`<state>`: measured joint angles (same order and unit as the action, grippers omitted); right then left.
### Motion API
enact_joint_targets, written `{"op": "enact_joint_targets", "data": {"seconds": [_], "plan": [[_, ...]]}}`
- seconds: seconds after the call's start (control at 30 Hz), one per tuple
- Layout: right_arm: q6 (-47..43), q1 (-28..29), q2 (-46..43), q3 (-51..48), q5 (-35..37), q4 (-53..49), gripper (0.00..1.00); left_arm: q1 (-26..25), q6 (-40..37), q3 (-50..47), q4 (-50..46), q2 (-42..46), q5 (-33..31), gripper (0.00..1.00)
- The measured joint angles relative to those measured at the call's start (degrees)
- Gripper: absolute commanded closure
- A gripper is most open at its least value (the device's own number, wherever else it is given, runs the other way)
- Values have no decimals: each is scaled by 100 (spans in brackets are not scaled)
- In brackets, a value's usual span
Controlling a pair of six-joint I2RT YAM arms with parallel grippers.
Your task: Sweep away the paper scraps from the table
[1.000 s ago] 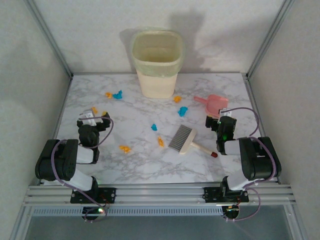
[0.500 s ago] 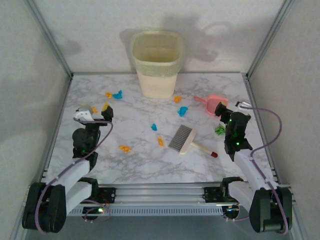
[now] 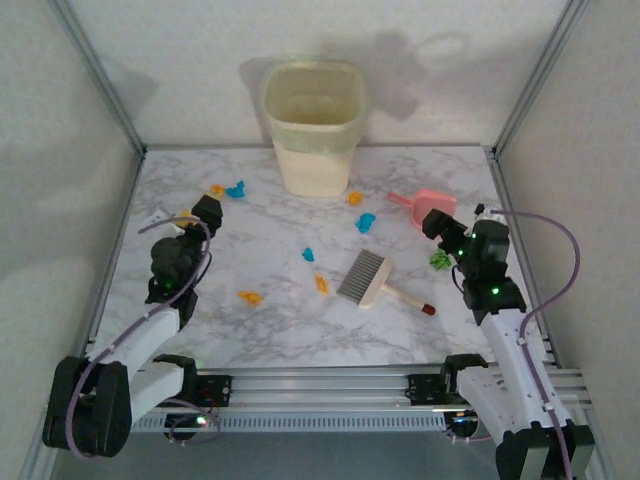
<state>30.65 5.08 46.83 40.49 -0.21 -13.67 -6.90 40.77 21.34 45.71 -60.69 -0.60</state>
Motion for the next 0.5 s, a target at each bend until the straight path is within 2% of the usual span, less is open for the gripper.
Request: {"op": "enact_joint_targets", "data": {"seconds": [0.1, 0.23, 0.4, 0.5], "plan": [[55, 0, 170, 496, -415, -984, 1, -557, 284, 251, -293, -219, -98, 0], [66, 76, 212, 485, -898, -1996, 1, -1478, 710, 732, -953, -518, -468, 0], [59, 485, 249, 247, -1106, -2787, 8, -2649, 1176, 1447, -2079, -1097, -828, 1], [94, 785, 352, 212, -1049, -3023, 16, -3198, 1268, 1661, -2616, -1392, -933, 3]]}}
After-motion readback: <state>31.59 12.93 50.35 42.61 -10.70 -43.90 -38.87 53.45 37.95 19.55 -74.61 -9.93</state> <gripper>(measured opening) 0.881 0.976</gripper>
